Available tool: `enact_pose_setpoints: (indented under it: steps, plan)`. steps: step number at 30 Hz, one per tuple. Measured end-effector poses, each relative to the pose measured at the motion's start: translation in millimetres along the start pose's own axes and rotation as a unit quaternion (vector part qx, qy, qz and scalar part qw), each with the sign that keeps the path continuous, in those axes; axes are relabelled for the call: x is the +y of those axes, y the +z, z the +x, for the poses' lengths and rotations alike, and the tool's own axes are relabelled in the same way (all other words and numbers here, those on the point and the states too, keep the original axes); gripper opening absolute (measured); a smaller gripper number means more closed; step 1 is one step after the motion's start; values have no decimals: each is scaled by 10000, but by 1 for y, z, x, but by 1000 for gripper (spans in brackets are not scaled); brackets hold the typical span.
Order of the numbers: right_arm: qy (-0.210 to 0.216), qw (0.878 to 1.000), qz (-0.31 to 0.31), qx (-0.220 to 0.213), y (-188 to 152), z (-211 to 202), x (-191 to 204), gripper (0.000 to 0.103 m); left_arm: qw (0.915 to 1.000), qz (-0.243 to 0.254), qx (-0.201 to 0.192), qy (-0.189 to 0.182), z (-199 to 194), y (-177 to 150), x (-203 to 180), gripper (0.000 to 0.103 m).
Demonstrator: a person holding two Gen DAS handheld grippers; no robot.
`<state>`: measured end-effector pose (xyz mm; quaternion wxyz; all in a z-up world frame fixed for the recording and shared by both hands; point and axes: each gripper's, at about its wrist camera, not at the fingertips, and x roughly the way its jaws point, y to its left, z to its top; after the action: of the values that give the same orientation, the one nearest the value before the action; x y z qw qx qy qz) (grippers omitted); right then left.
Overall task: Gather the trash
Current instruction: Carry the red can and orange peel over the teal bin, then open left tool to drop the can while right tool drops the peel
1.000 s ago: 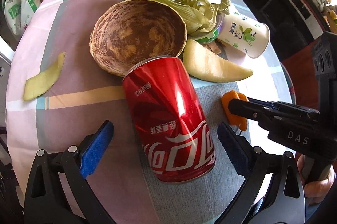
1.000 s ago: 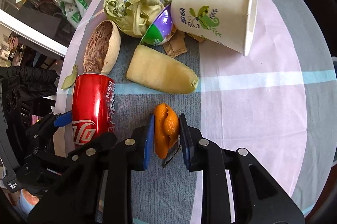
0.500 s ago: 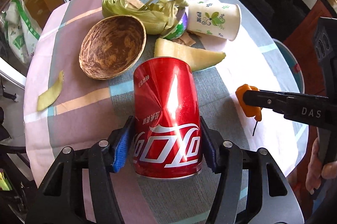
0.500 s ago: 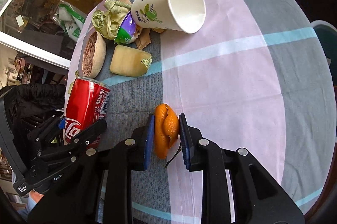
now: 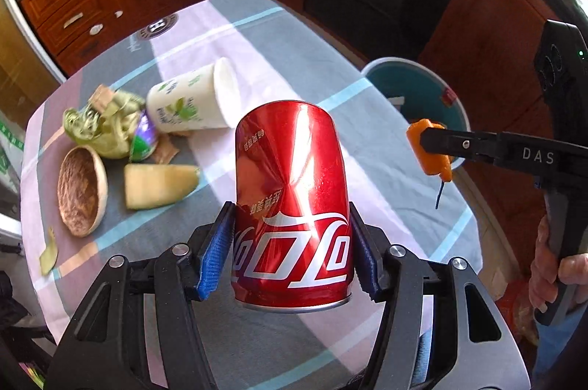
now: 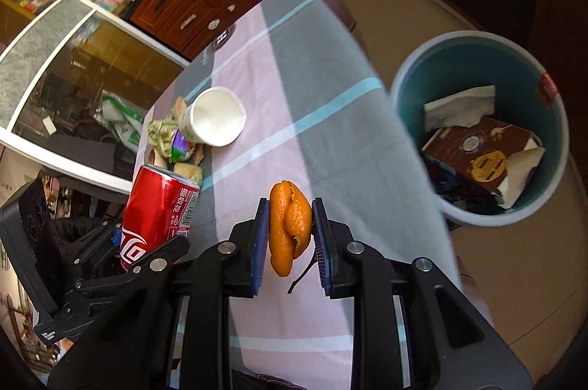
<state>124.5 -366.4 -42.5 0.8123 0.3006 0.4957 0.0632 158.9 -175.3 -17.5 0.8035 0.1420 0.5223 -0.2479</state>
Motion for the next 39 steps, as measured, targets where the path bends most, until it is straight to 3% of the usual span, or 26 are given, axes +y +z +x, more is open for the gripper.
enact_pose_setpoints:
  steps: [9,18,23,26,39]
  plan:
    - [-321,9934,867,-673,19,-65,-105,22,9951,938,82,-296,30,53,-98,59]
    - [-469,9874,1350,-675,25,-69,-161,22,9870,1502,361,-439,79,84,-163,60]
    - [-487,9864,1438,-634,31,-62,-172,22,9859,1519,606,-341,112,97,-172,61]
    - [-493,9861,1456,-632,36,-58,-176,22,9865,1486,633,-263,122,103,-170,68]
    - [-516,9869,1445,-503,43,-42,-178,23,9918,1157,478,-260,104,101,-139,80]
